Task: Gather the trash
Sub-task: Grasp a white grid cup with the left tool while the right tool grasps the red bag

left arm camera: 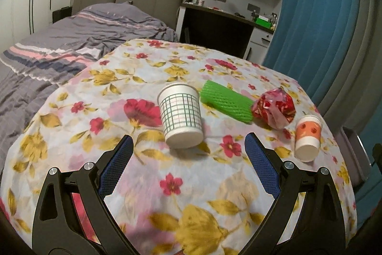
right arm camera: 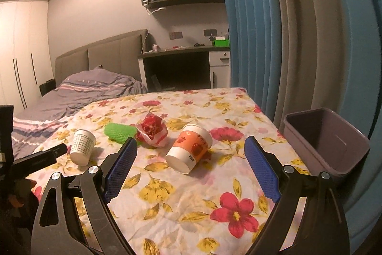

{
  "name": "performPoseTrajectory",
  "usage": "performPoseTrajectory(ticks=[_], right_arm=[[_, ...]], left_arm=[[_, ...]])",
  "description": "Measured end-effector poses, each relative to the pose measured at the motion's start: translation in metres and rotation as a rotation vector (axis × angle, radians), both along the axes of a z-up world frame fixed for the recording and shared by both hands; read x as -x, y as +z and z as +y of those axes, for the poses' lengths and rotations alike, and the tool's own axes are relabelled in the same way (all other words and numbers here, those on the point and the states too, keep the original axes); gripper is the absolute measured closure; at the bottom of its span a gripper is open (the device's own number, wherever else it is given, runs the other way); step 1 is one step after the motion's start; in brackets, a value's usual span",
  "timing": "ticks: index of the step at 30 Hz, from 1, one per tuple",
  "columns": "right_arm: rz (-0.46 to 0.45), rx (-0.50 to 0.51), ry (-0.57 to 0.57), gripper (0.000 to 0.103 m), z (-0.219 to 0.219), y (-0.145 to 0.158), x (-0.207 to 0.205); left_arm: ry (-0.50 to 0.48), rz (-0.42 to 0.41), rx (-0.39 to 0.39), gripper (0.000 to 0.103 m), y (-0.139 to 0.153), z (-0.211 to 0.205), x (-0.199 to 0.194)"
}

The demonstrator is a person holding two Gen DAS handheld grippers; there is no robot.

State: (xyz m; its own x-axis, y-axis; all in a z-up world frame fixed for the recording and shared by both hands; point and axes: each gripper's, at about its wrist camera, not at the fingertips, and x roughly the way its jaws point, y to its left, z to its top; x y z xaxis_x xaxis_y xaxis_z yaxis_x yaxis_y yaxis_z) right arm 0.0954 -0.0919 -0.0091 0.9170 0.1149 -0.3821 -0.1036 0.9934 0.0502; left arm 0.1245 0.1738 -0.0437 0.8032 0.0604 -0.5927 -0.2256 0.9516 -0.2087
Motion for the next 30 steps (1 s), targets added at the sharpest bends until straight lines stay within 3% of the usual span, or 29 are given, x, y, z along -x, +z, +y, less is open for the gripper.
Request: performPoseTrajectory(ticks=[9, 17, 21, 26, 30], right_arm=[[0.034, 0.032, 0.007, 0.015, 0.016, -0.009, -0.027], [0.076, 0.045, -0.008, 0.015, 0.023, -0.019, -0.050], [0.087, 0.042, -0.004, 0.015, 0.027, -0.021, -0.060], [0.099, 0.056, 0.028, 0.015, 0.045, -0.022, -0.077], [0.118, 0.060, 0.073, 0.022, 0.062, -0.026, -0.093]], left_arm=[[0.027, 0.065, 0.052, 0.017, -0.018, 0.017, -0.046], [-0.010, 0.113, 0.119, 0.037, -0.034, 0.021, -0.068], [-0.034, 0.116, 0.130, 0.049, -0.039, 0.020, -0.072], [-0.056, 0.091, 0.138, 0.051, -0.041, 0.021, -0.072], [-0.054, 0.058, 0.140, 0.052, -0.038, 0.024, -0.066]])
